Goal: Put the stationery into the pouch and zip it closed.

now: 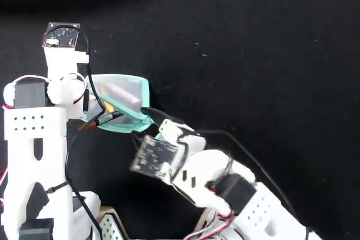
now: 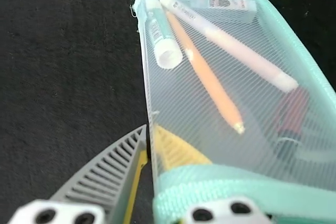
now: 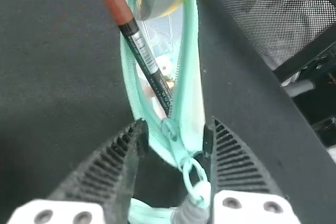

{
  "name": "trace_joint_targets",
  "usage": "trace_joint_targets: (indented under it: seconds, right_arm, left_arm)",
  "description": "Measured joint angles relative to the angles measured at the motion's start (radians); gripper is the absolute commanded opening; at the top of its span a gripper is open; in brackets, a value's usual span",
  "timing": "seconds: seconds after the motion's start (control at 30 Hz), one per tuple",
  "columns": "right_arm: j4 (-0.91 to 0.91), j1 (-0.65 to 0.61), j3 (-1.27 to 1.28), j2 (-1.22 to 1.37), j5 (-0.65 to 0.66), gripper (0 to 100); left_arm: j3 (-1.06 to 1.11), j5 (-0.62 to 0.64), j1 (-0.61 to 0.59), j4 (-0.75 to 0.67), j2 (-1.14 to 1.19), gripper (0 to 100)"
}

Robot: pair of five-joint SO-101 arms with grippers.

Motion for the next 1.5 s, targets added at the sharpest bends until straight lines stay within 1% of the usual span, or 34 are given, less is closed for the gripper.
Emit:
trace_joint_targets:
  seconds: [0.23, 0.27, 0.37, 0.4, 0.5, 0.67, 0.9, 1.03, 1.1, 1.13, 1.27, 1.33, 1.5]
  right_arm:
    - [-0.117, -0.008, -0.04, 0.284, 0.0, 17.1]
    - [-0.124, -0.008, -0.057, 0.322, 0.0, 14.4]
    - [-0.126, -0.008, -0.118, 0.411, 0.0, 0.5]
    - [-0.126, 0.006, -0.137, 0.427, 0.0, 2.4]
    - [-0.124, 0.066, -0.176, 0.439, 0.0, 1.2]
    - [-0.117, 0.143, -0.193, 0.368, 0.0, 1.1]
    - [0.02, 0.176, -0.19, 0.121, 0.003, 1.1]
    - [0.068, 0.175, -0.19, 0.026, 0.003, 1.2]
    - [0.097, 0.175, -0.19, 0.014, 0.003, 4.1]
    - [0.115, 0.175, -0.19, 0.012, 0.003, 7.9]
    - [0.209, 0.146, -0.13, 0.006, 0.003, 30.7]
    - [0.215, 0.146, -0.074, 0.005, 0.003, 37.9]
    - [0.13, 0.12, 0.026, 0.005, 0.003, 36.8]
  left_arm:
    - [0.031, -0.002, -0.005, -0.003, 0.003, 3]
    - [0.035, -0.002, -0.006, -0.005, 0.003, 3]
    - [0.037, -0.002, -0.006, -0.011, 0.005, 3]
    - [0.037, -0.002, -0.006, -0.011, 0.005, 3]
    - [0.038, -0.002, -0.006, -0.009, 0.005, 3]
    - [0.038, 0.002, 0.0, -0.009, 0.005, 3]
    - [0.031, 0.003, -0.003, -0.003, 0.005, 3]
    - [-0.054, 0.003, -0.002, 0.091, 0.009, 3]
    - [-0.092, 0.003, -0.003, 0.127, 0.011, 3]
    - [-0.1, 0.005, -0.003, 0.133, 0.014, 3]
    - [-0.109, 0.005, -0.003, 0.138, 0.017, 3]
    - [-0.109, 0.005, -0.003, 0.138, 0.017, 3]
    - [-0.109, 0.005, -0.003, 0.138, 0.017, 3]
